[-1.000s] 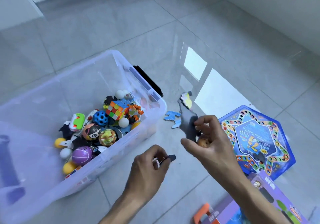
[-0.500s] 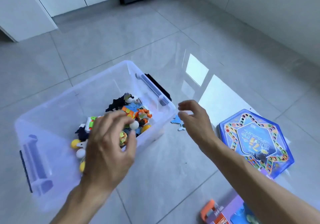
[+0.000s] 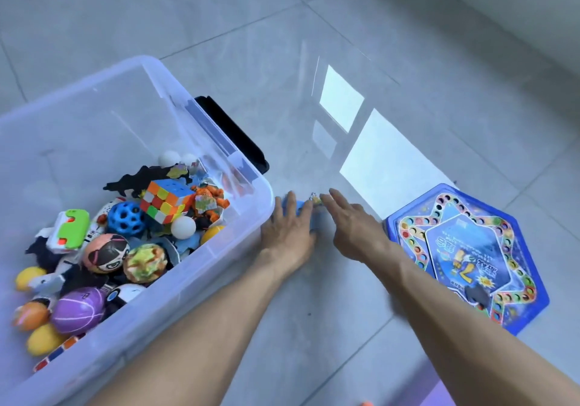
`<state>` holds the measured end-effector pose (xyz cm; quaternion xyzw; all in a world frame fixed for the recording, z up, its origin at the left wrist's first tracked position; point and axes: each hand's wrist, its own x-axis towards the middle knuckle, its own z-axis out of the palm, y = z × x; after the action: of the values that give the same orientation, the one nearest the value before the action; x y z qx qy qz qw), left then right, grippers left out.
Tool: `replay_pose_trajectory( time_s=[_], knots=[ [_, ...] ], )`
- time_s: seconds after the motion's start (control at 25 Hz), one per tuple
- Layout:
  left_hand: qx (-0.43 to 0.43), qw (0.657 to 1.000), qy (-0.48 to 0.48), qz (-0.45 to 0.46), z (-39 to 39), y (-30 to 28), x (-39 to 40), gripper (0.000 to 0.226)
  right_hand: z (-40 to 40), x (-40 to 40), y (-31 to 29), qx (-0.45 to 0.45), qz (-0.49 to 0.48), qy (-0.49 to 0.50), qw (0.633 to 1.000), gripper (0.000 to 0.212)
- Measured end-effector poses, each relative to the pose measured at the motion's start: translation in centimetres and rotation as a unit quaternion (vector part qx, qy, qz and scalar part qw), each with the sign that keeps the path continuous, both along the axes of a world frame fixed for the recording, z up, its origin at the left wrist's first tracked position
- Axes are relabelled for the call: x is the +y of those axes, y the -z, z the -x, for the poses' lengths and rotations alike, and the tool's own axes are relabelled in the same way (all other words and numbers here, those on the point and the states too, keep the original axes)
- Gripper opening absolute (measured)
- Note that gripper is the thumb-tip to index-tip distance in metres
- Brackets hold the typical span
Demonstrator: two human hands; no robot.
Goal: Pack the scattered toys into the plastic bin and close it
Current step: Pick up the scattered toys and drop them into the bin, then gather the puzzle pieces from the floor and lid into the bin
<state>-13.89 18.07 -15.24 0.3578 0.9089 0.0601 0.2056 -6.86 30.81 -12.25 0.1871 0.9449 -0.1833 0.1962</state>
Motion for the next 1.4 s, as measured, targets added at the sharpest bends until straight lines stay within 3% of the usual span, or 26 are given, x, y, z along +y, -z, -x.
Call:
replay_pose_trajectory(
  time_s=[0.12, 0.24, 0.36, 0.48, 0.64, 0.72, 0.76, 0.88, 0.92, 1.0, 1.04, 1.08, 1.16, 1.24, 1.32, 1.4],
  knots=[
    [0.079, 0.996, 0.028, -0.044, -0.4, 0.5, -1.7, 0.045, -0.8, 0.3, 1.5, 0.038, -0.081, -0.024, 0.996, 0.046],
    [-0.02, 0.991, -0.031, -0.13, -3.0, -0.2, -4.0, 0.022, -3.5, -1.0, 2.3, 0.135, -0.099, 0.007, 0.986, 0.003],
    [-0.077, 0.987, -0.068, -0.122, -6.0, -1.1, -5.8, 0.006, -5.4, -2.5, 2.4, 0.156, -0.005, 0.166, 0.974, 0.007],
    [-0.118, 0.985, -0.071, -0.107, -7.8, -2.5, -7.2, 0.019, -6.3, -3.5, 2.0, 0.114, 0.074, 0.354, 0.925, 0.016],
    [-0.17, 0.965, -0.16, -0.12, -8.2, -6.3, -9.4, 0.024, -9.1, -5.2, 1.3, 0.04, 0.053, 0.308, 0.949, 0.009],
    [-0.208, 0.939, -0.219, -0.162, -8.4, -9.4, -10.8, 0.032, -9.8, -6.8, -0.1, 0.034, 0.11, 0.295, 0.949, 0.011],
    [-0.224, 0.921, -0.253, -0.192, -8.6, -11.4, -11.5, 0.031, -9.7, -7.8, -1.8, 0.07, 0.183, 0.333, 0.922, 0.011],
    [-0.242, 0.841, -0.337, -0.348, -8.3, -17.6, -13.9, 0.019, -7.5, -10.3, -9.4, 0.229, 0.444, 0.445, 0.743, 0.019],
    [-0.226, 0.813, -0.362, -0.396, -8.1, -19.7, -15.2, 0.018, -6.7, -11.3, -12.4, 0.248, 0.498, 0.435, 0.708, 0.021],
    [-0.192, 0.779, -0.408, -0.436, -6.6, -23.2, -17.9, 0.016, -4.9, -13.4, -18.0, 0.251, 0.577, 0.388, 0.674, 0.021],
    [-0.17, 0.777, -0.43, -0.427, -5.4, -23.9, -19.0, 0.016, -4.1, -14.4, -20.3, 0.238, 0.593, 0.372, 0.673, 0.024],
    [-0.137, 0.794, -0.444, -0.392, -4.3, -23.8, -19.9, 0.02, -3.8, -15.0, -22.0, 0.224, 0.582, 0.363, 0.692, 0.033],
    [-0.04, 0.866, -0.437, -0.241, -3.1, -23.6, -20.8, 0.043, -4.9, -15.3, -23.4, 0.209, 0.543, 0.346, 0.736, 0.045],
    [0.038, 0.909, -0.385, -0.157, -4.0, -23.8, -20.8, 0.064, -8.4, -14.6, -22.2, 0.201, 0.505, 0.352, 0.762, 0.039],
    [0.103, 0.933, -0.284, -0.196, -7.2, -24.1, -20.3, 0.067, -14.8, -13.3, -19.6, 0.168, 0.472, 0.39, 0.773, 0.023],
    [0.106, 0.952, -0.154, -0.243, -11.3, -23.1, -18.7, 0.065, -21.5, -11.8, -16.7, 0.134, 0.408, 0.442, 0.788, 0.011]
  ],
)
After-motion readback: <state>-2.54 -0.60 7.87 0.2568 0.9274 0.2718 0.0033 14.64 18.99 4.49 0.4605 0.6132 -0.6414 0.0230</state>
